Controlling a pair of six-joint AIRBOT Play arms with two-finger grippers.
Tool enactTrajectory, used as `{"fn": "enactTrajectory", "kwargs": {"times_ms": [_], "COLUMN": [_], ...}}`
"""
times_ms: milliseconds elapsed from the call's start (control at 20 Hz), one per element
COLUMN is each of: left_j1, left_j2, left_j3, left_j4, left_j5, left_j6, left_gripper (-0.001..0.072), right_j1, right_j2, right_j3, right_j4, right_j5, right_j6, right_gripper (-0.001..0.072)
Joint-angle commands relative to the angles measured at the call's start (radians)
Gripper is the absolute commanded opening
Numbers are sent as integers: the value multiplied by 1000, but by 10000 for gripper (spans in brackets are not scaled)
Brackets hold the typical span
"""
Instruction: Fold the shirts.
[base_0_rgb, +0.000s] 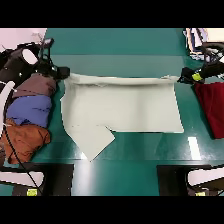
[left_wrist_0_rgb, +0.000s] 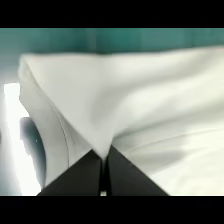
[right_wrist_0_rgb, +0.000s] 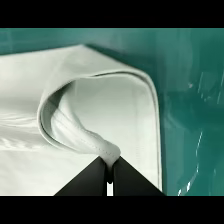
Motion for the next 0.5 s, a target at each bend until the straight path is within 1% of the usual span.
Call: {"fn": "enactTrajectory", "kwargs": {"times_ms": [0,150,200,250,300,350,400,450], "left_j1": [3,3,3,3,3,6,11,21], "left_j2": [-3,-3,-3,-3,-2,2,10,27], "left_j3": [-104,-134,-134,-134,-133,-130,-125,-126], "left_j4": [-42,-42,-42,-42,-42,-42,-33,-23], "left_j5": [16,13,-1,-13,-27,-55,-101,-148], "left_j6": [46,42,29,6,-10,-15,-16,-15], "left_gripper": [23,23,24,39,300,523,548,548], "right_j1": [22,43,50,49,49,41,30,14], "right_j2": [-2,-2,-2,-2,0,4,19,48], "right_j3": [-79,-129,-137,-137,-129,-114,-103,-103], "right_j4": [2,2,5,10,8,8,6,-2], "right_j5": [-20,-17,-14,-6,7,34,65,87], "right_j6": [-3,-3,0,1,1,1,0,0], "right_gripper": [19,20,22,64,313,415,415,415]}}
